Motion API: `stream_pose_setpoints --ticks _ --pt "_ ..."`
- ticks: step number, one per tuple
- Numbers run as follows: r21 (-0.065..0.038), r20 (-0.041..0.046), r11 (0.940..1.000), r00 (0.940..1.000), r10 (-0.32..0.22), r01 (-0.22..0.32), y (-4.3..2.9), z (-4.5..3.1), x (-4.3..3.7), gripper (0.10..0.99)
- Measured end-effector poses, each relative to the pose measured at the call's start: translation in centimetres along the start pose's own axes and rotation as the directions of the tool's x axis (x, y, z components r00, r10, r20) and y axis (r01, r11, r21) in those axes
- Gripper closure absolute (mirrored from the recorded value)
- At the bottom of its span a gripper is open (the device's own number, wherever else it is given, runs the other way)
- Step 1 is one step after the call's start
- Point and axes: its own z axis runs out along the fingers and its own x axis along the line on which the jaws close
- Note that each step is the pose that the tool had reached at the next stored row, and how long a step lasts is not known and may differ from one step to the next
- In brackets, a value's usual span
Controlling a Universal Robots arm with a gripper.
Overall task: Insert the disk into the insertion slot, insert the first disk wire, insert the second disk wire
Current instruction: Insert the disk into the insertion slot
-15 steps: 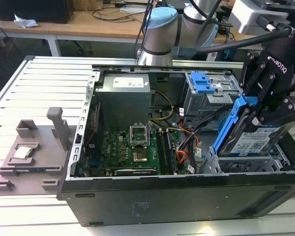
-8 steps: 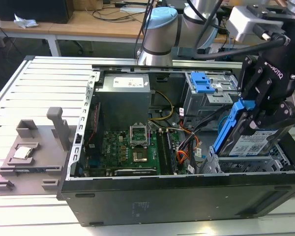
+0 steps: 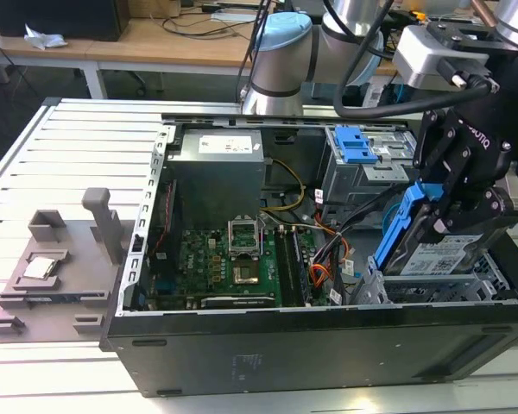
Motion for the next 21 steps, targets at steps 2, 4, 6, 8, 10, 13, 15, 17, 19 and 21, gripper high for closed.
stream_pose_setpoints --ticks 2,4,6,8,10,13,15,17,19,21 --pt "0.0 0.0 1.0 1.0 0.0 0.0 0.0 0.01 0.0 0.718" --pt "0.0 0.0003 1.0 1.0 0.0 0.0 0.0 0.03 0.0 0.71" --pt "0.0 0.0001 1.0 1.0 0.0 0.0 0.0 0.03 0.0 0.71" --pt "0.0 0.0002 1.0 1.0 0.0 0.0 0.0 0.04 0.0 0.643" --pt "0.0 0.0001 1.0 1.0 0.0 0.0 0.0 0.04 0.0 0.643" --pt "0.0 0.0 1.0 1.0 0.0 0.0 0.0 0.05 0.0 0.643" --pt "0.0 0.0001 1.0 1.0 0.0 0.0 0.0 0.06 0.0 0.725" --pt "0.0 0.0001 1.0 1.0 0.0 0.0 0.0 0.07 0.0 0.847" --pt "0.0 0.0001 1.0 1.0 0.0 0.0 0.0 0.08 0.0 0.98" --pt "0.0 0.0001 1.0 1.0 0.0 0.0 0.0 0.1 0.0 0.98"
